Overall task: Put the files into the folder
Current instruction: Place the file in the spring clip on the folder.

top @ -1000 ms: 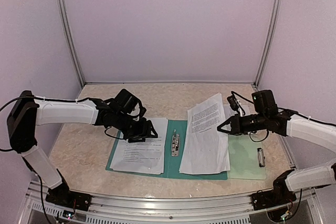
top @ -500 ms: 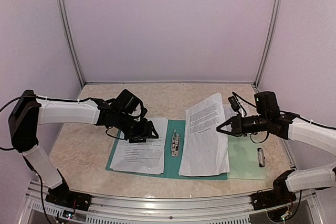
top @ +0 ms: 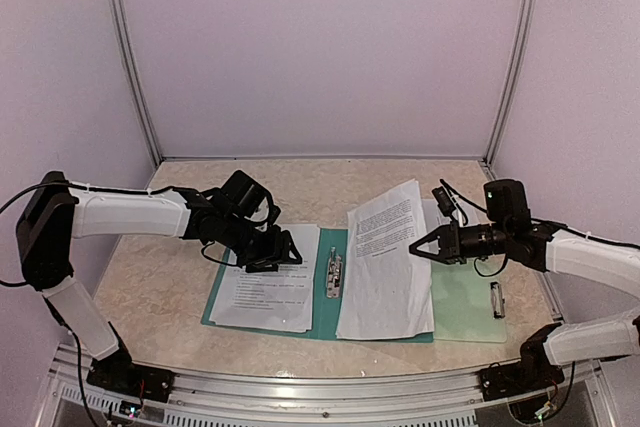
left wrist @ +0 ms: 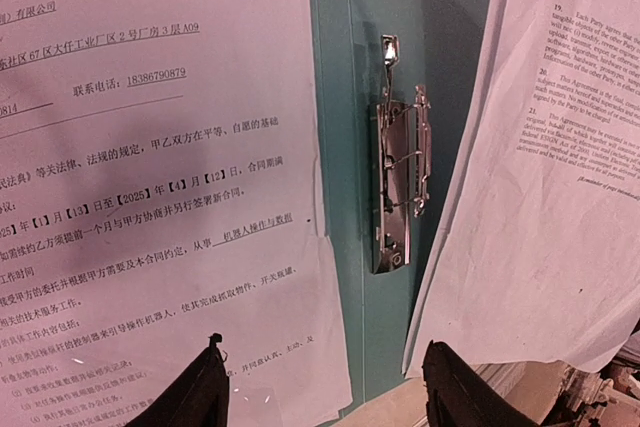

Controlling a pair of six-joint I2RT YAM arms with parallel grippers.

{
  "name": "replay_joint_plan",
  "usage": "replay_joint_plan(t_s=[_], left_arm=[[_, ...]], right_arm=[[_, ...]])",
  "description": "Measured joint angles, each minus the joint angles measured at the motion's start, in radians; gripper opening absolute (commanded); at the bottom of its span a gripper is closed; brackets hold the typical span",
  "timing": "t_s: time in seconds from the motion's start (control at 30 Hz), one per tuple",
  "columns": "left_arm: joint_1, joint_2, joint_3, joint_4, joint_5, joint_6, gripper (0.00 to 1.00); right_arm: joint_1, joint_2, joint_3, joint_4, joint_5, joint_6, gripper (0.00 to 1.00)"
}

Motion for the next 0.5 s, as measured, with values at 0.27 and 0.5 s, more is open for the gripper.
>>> replay_joint_plan(t_s=[0.27,0.5], left_arm=[[0.000,0.000,0.000,0.000,0.000,0.000,0.64],[0.000,0.000,0.000,-0.003,0.000,0.000,0.64]], right_arm=[[0.001,0.000,-0.015,0.032,-0.007,0.021,0.00],[0.013,0.009,-0.038,0.089,-0.008,0.043,0.00]])
